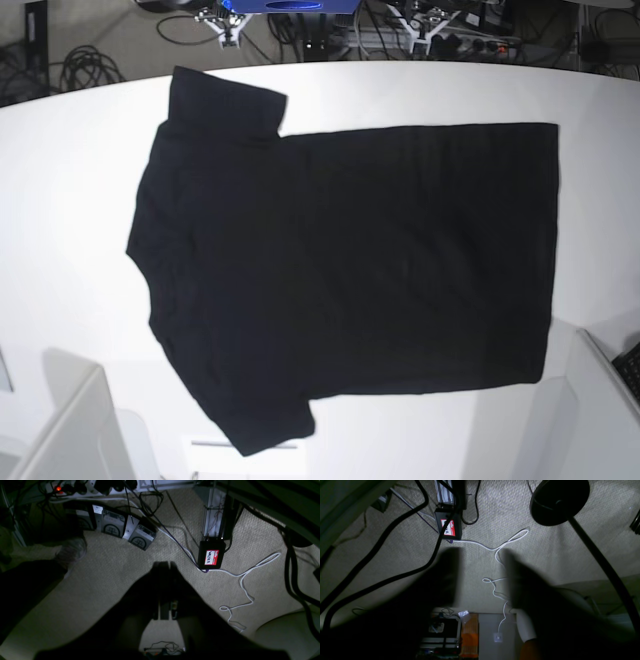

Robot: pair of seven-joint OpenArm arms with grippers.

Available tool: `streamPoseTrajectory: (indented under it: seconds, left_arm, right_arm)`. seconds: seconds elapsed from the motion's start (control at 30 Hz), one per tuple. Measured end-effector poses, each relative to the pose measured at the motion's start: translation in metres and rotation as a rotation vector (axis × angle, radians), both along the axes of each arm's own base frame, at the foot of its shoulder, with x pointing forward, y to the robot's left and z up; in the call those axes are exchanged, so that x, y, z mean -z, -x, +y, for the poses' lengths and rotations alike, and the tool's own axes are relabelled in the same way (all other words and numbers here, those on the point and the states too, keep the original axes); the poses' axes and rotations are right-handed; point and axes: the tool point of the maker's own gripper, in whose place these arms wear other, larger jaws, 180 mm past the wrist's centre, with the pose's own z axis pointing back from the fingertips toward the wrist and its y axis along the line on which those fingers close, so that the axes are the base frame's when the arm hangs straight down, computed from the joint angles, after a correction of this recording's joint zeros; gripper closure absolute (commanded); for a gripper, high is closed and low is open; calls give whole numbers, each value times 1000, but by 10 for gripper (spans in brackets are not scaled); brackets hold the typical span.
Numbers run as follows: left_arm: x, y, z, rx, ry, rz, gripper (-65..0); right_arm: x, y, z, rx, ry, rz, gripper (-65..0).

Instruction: Fold the T-shirt properly

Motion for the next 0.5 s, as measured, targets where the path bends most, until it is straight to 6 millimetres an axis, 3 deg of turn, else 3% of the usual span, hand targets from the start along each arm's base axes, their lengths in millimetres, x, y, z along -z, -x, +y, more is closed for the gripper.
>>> streamPoseTrajectory:
  seconds: [0.07, 0.23, 0.4, 0.5]
  left_arm:
    - [0, 2, 0, -4, 0, 2, -3]
    - [-1, -4, -1, -3, 2, -46, -36]
    - [-1, 0, -2, -1, 4, -41, -247]
    - [-1, 0, -2, 7, 4, -39, -239]
  right_arm:
    - [0, 0, 1, 1, -3, -2, -317]
    - [0, 5, 2, -2, -7, 6, 0]
    - [0, 5, 3, 0, -8, 4, 0]
    - [0, 3, 3, 1, -8, 1, 0]
